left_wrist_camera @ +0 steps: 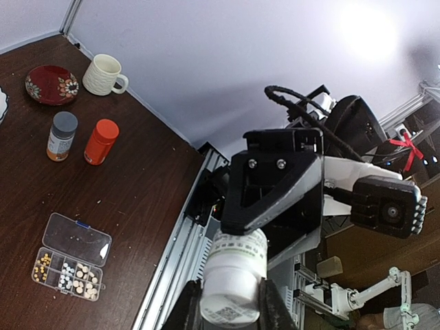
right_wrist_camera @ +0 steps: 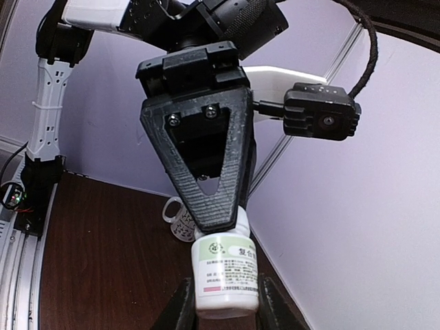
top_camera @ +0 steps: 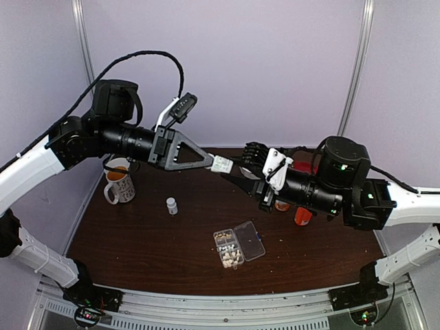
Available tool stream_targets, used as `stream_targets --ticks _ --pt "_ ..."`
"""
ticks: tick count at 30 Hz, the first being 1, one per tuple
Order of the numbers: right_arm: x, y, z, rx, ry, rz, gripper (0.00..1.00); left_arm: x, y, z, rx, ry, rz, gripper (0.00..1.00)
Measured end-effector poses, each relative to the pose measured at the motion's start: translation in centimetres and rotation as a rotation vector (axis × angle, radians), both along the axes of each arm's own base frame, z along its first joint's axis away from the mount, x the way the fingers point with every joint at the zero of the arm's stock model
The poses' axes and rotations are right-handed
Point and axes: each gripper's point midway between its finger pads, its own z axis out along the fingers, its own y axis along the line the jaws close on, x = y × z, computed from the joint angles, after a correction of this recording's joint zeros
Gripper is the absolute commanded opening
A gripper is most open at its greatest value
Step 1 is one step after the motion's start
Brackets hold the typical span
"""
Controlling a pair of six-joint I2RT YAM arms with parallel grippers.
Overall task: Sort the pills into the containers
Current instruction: Screw the lid of the pill bottle onto the pill bottle.
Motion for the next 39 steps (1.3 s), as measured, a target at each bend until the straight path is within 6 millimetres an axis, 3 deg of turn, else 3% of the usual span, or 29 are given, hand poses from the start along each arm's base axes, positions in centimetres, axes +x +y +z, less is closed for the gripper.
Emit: stream_targets --ticks 5,9,15,26,27,29,30,36,39 --pt "-0.1 0.2 0.4 0.033 0.105 0.037 0.00 0.0 0.1 0.4 -0.014 -0.034 -0.001 0.00" --pt "-0.1 1.1 1.8 0.064 0.241 0.105 0.00 0.0 1.0 1.8 -0.050 -0.122 0.015 0.00" --pt "-1.0 1.8 3.6 0.151 0.477 0.256 0.00 -0.9 1.8 3.8 -0.110 -0.341 -0.039 0.00" --pt "-2.2 1.2 3.9 0.188 0.798 0.447 0.00 -2.8 1.8 3.9 -0.189 -0.804 -0.182 0.00" --pt "-2.3 1.1 3.9 0.187 0.808 0.455 0.00 -2.8 1.8 3.9 -0.191 -0.829 -0.184 0.12" --pt "-2.3 1.0 3.9 0.185 0.818 0.462 0.00 -2.7 1.8 4.0 -0.189 -0.868 -0.179 0.44" --pt "-2.3 1.0 3.9 0.185 0.819 0.463 0.00 -2.7 1.7 4.0 -0.188 -0.882 -0.178 0.53" --pt "-2.1 0.9 3.5 0.174 0.840 0.455 0.00 -2.7 2.0 4.3 -0.207 -0.965 -0.173 0.70" --pt "-2.1 0.9 3.2 0.163 0.841 0.451 0.00 -2.7 2.3 4.4 -0.207 -0.979 -0.162 0.69"
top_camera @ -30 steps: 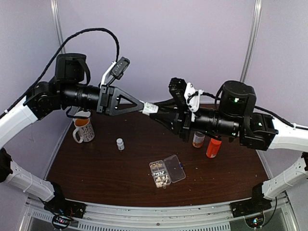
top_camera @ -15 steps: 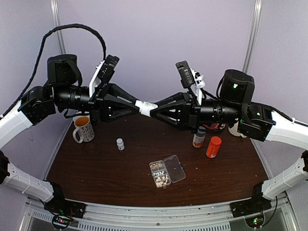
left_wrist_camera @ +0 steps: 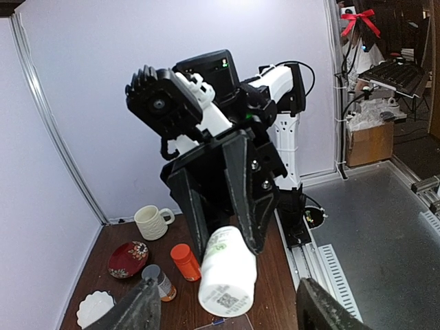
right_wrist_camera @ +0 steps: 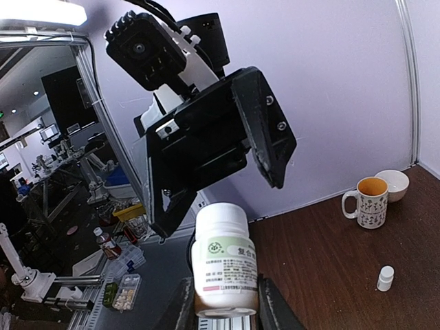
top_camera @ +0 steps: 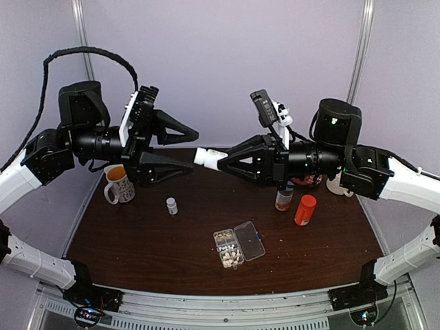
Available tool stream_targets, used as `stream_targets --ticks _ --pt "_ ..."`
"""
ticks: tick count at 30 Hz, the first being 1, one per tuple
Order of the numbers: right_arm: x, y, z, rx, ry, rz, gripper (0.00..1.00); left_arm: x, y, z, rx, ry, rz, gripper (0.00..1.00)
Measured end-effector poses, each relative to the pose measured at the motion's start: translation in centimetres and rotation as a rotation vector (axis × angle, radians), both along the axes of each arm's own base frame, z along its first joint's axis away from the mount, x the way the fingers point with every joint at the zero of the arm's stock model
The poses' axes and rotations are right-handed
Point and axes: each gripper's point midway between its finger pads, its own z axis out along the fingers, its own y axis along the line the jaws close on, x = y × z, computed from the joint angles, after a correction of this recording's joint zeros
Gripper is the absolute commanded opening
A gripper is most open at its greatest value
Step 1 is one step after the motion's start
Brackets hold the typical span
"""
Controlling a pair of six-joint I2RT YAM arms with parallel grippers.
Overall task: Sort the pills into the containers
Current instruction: Screw the lid of the pill bottle onto the pill bottle.
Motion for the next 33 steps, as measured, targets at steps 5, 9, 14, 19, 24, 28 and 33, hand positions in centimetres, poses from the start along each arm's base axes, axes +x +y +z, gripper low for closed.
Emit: stream_targets --ticks 5,9,14,19,24,28,33 --pt "0.0 0.0 -0.8 -0.030 -0.025 -0.002 0.00 0.0 0.0 0.3 -0.013 -0.013 -0.001 0.66" --pt "0.0 0.0 -1.0 -0.038 -0.037 -0.001 0.00 -0.1 -0.1 0.2 -0.013 -0.011 -0.009 0.67" --pt "0.0 0.0 -1.0 -0.037 -0.052 -0.001 0.00 0.1 -0.4 -0.2 -0.003 -0.004 -0.012 0.64" --pt "0.0 0.0 -1.0 -0.037 -0.056 -0.001 0.00 0.0 -0.6 -0.5 0.002 0.000 -0.022 0.40" --pt "0.0 0.0 -0.9 -0.036 -0.057 -0.001 0.00 -0.2 -0.6 -0.9 0.006 -0.014 -0.040 0.49" --pt "0.0 0.0 -0.9 -0.036 -0.056 -0.001 0.00 -0.3 -0.7 -1.3 0.013 -0.014 -0.046 0.45" --pt "0.0 0.0 -0.9 -0.036 -0.056 -0.001 0.00 -0.3 -0.7 -1.4 0.013 -0.018 -0.048 0.25"
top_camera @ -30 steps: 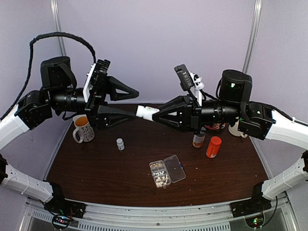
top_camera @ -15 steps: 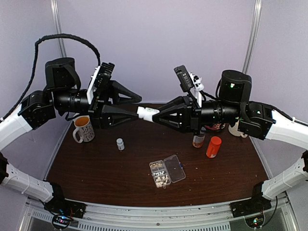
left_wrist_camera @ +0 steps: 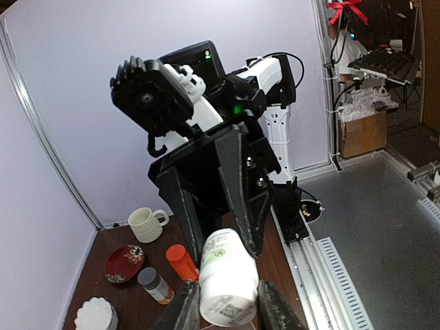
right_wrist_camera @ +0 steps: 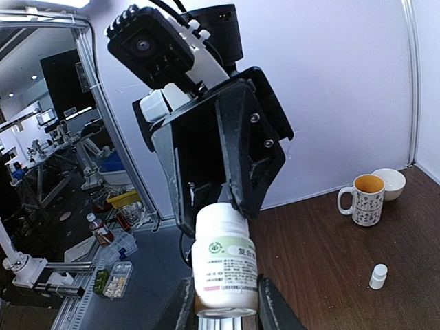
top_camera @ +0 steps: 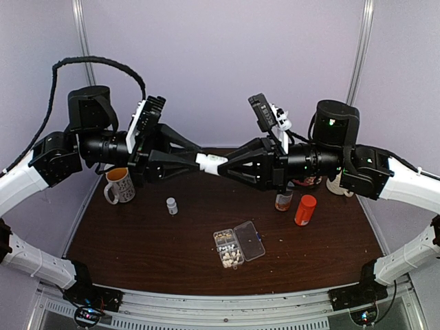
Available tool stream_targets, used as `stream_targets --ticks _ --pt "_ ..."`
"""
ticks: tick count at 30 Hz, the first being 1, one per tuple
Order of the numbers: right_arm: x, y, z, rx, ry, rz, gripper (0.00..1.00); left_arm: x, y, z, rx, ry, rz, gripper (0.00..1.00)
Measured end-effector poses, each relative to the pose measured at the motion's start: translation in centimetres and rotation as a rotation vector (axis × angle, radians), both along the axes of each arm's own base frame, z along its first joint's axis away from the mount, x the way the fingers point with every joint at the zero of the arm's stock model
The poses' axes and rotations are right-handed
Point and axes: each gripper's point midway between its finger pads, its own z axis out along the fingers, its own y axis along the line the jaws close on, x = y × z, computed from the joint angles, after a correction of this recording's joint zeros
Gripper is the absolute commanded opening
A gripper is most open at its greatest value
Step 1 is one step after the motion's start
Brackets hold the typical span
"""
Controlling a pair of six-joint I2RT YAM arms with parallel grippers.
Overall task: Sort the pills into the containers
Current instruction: Screw the lid of the pill bottle onto the pill bottle.
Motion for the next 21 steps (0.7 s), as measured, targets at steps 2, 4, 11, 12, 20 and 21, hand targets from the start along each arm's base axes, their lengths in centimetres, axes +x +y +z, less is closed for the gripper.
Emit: stream_targets --ticks 2,4,11,12,20,21 --pt "-0.03 0.00 -0.01 0.000 0.001 0.001 0.00 -0.01 0.01 -0.04 0.000 -0.005 -0.001 0.21" --pt "-0.01 0.00 0.01 0.000 0.000 0.001 0.00 0.00 0.07 -0.01 -0.002 -0.010 0.001 0.29" --pt "0.10 0.20 0.17 0.009 0.015 0.000 0.00 -0.07 0.08 -0.13 0.002 -0.022 0.002 0.46" --pt "0.12 0.23 0.19 0.010 0.018 0.000 0.00 -0.12 0.08 -0.19 0.004 -0.022 0.000 0.42" --pt "-0.01 0.35 0.17 0.011 0.020 0.010 0.00 -0.04 0.12 -0.28 0.007 -0.043 0.006 0.14" --pt "-0.02 0.35 0.18 0.011 0.020 0.011 0.00 -0.06 0.16 -0.23 0.006 -0.045 0.007 0.13"
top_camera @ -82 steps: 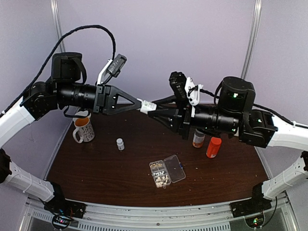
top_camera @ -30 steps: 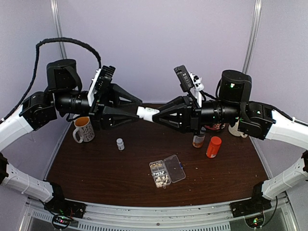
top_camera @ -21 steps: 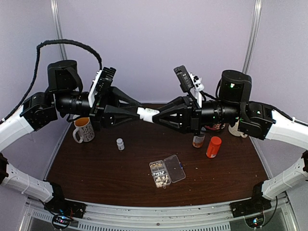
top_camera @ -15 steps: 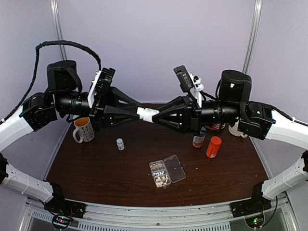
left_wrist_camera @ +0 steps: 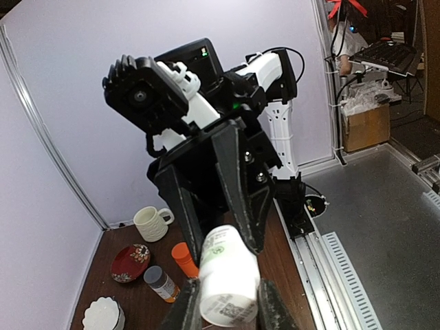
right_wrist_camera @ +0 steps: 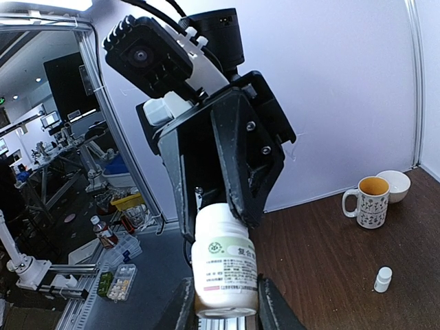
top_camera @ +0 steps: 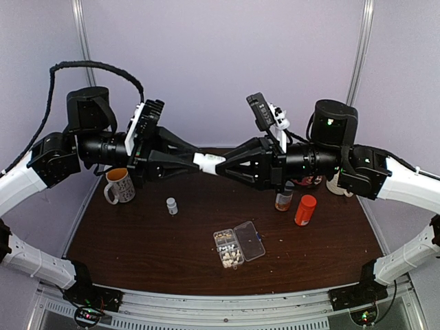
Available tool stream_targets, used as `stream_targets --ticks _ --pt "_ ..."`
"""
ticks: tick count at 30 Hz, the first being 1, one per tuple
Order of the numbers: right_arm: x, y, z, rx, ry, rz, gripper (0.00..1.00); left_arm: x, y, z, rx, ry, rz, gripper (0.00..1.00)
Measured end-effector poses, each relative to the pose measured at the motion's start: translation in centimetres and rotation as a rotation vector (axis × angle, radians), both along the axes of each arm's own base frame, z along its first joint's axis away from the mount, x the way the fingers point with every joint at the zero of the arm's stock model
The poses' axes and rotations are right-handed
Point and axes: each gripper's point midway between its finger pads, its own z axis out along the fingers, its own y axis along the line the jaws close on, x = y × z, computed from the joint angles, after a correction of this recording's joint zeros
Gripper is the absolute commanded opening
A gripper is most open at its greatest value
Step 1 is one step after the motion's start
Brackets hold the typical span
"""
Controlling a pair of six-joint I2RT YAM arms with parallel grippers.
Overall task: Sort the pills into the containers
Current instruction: Screw the lid of the pill bottle onto the pill bottle.
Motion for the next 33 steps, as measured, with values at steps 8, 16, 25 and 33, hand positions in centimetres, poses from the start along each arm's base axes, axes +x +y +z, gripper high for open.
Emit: stream_targets --ticks 8,16,25,33 --pt "0.1 0.4 -0.4 -0.010 0.044 0.009 0.00 0.1 0.2 -0.6 0.024 -0.059 0.014 0.05" --pt "0.0 0.8 -0.7 -0.016 0.159 0.052 0.00 0.6 0.5 -1.2 0.107 -0.277 0.023 0.00" --pt "0.1 0.6 -0.5 0.017 0.253 0.081 0.00 0.2 0.5 -1.0 0.135 -0.664 -0.029 0.00" --pt "0.0 0.5 -0.8 0.032 0.341 0.108 0.00 0.1 0.3 -1.3 0.164 -0.920 -0.028 0.00"
